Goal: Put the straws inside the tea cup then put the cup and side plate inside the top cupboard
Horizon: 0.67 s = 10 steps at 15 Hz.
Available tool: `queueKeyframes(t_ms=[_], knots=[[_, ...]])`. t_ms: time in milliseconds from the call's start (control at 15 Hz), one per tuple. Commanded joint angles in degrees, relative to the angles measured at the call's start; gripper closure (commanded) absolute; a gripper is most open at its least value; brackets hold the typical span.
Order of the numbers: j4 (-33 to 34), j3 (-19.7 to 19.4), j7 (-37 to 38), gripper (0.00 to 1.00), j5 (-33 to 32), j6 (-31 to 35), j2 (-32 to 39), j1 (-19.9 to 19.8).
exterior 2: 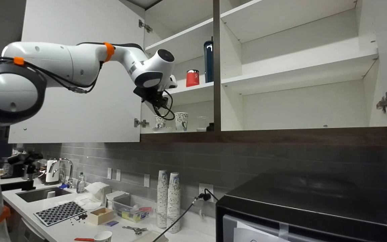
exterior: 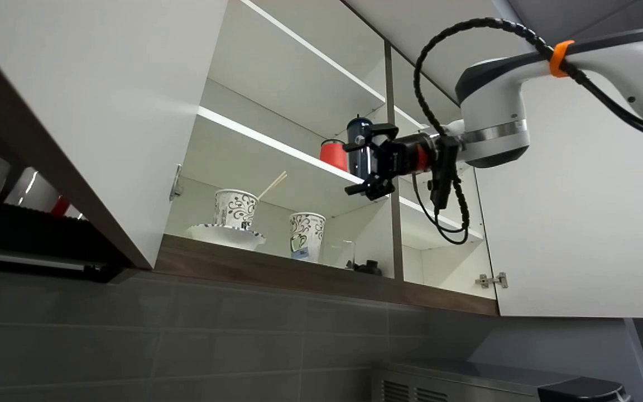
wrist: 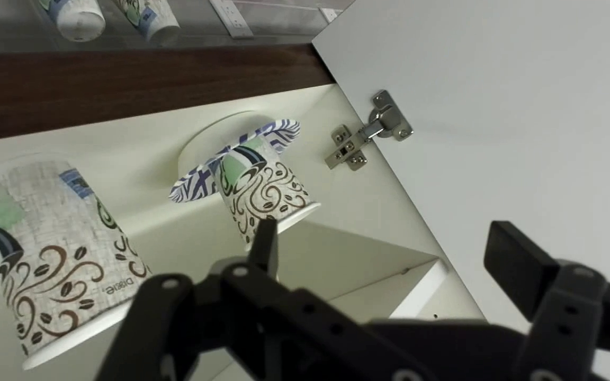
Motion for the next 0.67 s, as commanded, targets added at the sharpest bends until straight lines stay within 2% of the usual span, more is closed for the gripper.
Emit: queueKeyframes(t_ms=[0, 267, 600], knots=[[-13.8, -4.51, -7.52, 0.0, 3.17, 0.12, -10.33, 1.93], [-25.12, -6.52, -10.68, 0.0, 1.82, 0.86, -19.47, 1.36], [-33.03, -6.87, -6.66, 0.0, -4.13, -1.58, -26.94, -0.33]])
